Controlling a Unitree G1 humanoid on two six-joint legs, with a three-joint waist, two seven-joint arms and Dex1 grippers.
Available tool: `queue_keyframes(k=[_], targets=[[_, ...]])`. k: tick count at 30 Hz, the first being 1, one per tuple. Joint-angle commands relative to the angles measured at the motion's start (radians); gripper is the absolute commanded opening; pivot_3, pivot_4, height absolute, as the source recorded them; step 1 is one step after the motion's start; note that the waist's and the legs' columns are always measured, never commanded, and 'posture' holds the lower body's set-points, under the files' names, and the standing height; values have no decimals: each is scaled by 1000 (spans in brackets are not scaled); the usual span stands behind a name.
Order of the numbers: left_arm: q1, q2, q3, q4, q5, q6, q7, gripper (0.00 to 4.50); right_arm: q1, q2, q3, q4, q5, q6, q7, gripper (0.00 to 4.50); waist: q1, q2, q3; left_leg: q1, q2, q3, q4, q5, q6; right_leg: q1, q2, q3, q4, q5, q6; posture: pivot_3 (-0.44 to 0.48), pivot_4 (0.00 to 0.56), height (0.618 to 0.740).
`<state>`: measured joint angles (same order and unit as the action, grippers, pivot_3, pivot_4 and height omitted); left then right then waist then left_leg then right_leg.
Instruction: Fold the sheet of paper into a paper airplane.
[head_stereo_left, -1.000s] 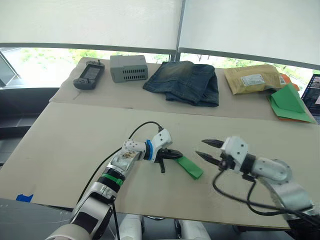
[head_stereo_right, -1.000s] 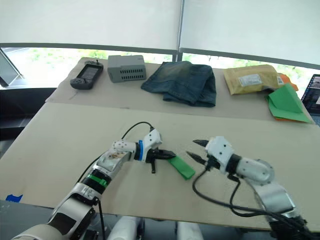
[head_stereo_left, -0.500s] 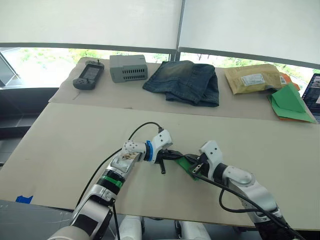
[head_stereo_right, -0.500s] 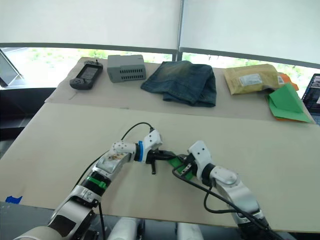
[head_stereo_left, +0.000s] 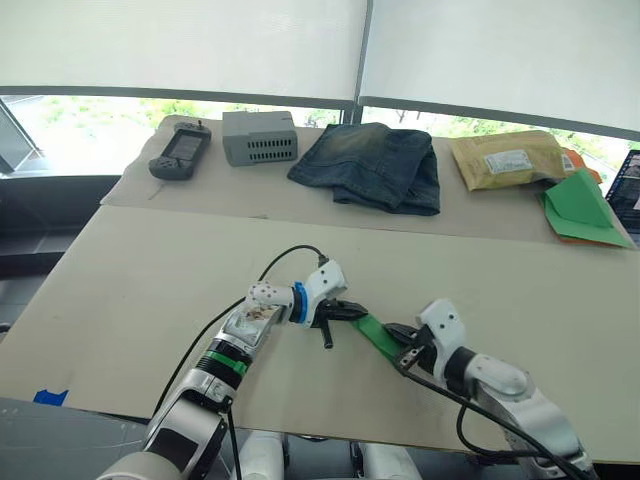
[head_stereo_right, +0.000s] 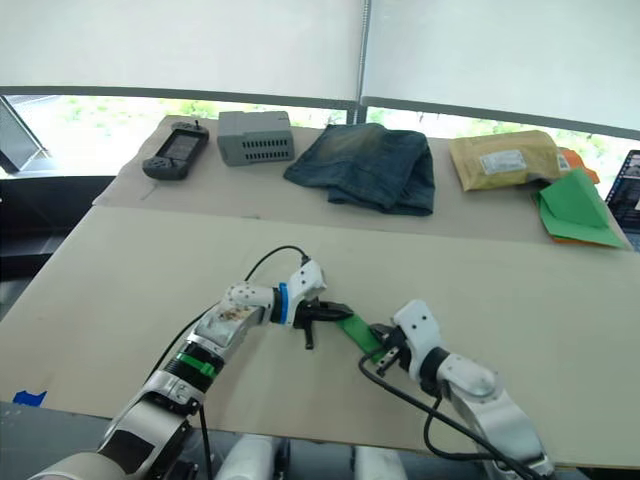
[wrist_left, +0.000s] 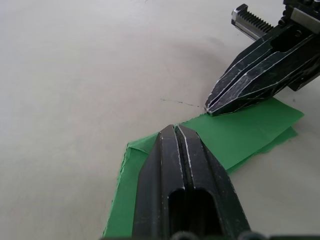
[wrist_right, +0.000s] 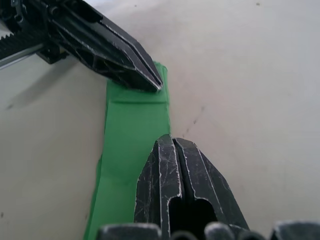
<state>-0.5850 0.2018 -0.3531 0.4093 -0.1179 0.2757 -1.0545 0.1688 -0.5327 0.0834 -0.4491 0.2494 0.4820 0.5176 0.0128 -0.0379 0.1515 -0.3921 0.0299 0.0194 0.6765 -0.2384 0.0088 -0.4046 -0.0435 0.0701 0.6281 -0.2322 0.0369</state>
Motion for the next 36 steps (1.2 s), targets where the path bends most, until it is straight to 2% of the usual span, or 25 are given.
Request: queue_keyframes(k=[1,7,13,16,18,24,32,36], targets=[[-4,-8,-17,59,22,-4,-5,0,113,-40,-53,-8,0,8,20,23,0,-1,-1,0,0,-1,0,0,0,0,0,0,0,0,0,0,150,734],[-30,-16,-7,90,22,-19,-12,0,209,-65,-116,-54,5,-22,42,23,-1,-2,-5,0,0,-2,1,0,0,2,0,0,-1,-4,-5,0,150,734],[-24,-15,-7,71,16,-12,-25,0,68,-29,-205,-134,79,-83,46,23,-6,-1,-4,-1,0,-1,1,0,0,0,0,1,-1,-3,-4,0,150,734],[-22,-17,-9,65,16,-9,-28,0,5,-15,-171,-139,77,-49,38,23,-7,-1,-4,-1,0,-1,0,0,0,0,1,1,-1,-2,-2,0,150,734],[-22,-21,-11,58,16,-4,-27,0,-23,-4,-97,-117,30,-15,21,23,-3,-1,-4,-2,0,-3,0,0,0,-1,1,0,-1,-1,0,0,150,734],[-26,-33,-15,43,18,4,-19,0,-31,32,53,-38,-95,39,-57,23,-3,0,-5,-8,-2,-4,0,-1,1,-5,0,0,-1,-1,1,0,150,734],[-43,-83,-5,0,-4,44,14,0,-10,50,105,3,-137,61,-76,23,-8,-1,-5,-6,-1,-4,2,-1,1,-2,0,0,-1,-1,0,0,150,734],[-35,-99,-25,14,27,53,49,0,-6,48,108,7,-143,58,-77,23,-16,-1,-5,-6,-1,-5,1,-1,1,-3,1,0,-1,-1,1,0,150,734]])
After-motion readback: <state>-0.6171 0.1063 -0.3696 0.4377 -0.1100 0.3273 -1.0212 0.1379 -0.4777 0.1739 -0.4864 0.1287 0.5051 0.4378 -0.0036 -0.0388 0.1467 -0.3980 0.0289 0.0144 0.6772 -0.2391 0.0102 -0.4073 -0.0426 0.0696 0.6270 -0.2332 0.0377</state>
